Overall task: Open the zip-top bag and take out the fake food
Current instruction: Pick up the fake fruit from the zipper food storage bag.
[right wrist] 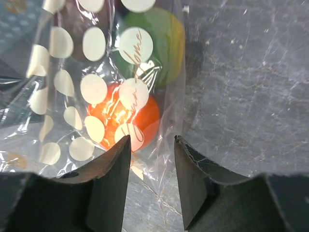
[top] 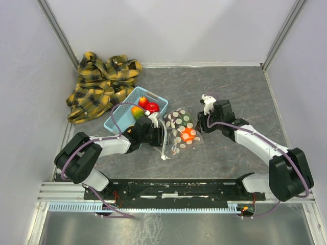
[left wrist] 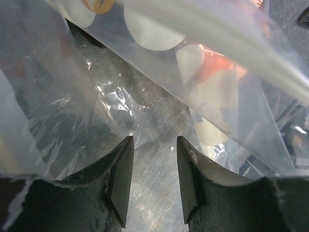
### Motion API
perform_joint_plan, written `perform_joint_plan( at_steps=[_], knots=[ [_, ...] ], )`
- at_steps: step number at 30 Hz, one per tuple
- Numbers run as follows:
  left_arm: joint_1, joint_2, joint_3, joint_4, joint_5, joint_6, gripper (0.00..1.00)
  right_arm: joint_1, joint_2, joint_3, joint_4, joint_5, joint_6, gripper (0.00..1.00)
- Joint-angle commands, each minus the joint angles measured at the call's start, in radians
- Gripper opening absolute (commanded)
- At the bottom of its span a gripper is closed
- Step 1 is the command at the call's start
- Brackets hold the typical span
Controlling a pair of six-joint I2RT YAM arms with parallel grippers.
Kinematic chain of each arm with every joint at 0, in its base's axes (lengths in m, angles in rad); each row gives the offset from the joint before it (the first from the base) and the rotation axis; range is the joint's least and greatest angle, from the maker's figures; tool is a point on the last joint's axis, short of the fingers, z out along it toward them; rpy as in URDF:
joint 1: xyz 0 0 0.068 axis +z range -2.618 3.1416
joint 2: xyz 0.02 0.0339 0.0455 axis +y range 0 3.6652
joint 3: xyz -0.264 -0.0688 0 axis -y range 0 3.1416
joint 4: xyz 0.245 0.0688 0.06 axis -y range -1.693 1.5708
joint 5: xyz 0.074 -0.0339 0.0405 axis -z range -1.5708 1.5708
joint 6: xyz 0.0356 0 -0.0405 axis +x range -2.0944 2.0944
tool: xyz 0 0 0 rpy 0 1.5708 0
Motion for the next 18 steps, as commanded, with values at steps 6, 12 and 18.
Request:
perform_joint_plan(
  at_steps=[6, 12, 18],
  knots=[
    [-0.005, -0.012, 0.004, 0.058, -0.005, 0.048, 0.49, 0.025, 0.14, 0.065, 0.023, 0.053, -0.007, 0.43],
    [-0.005, 0.008, 0.015, 0.057, -0.012, 0.048, 0.49, 0.036, 0.2, 0.081, 0.021, 0.065, 0.003, 0.38],
    [-0.009, 0.038, 0.028, 0.057, -0.012, 0.048, 0.49, 0.053, 0.224, 0.085, 0.035, 0.052, 0.003, 0.37]
  ],
)
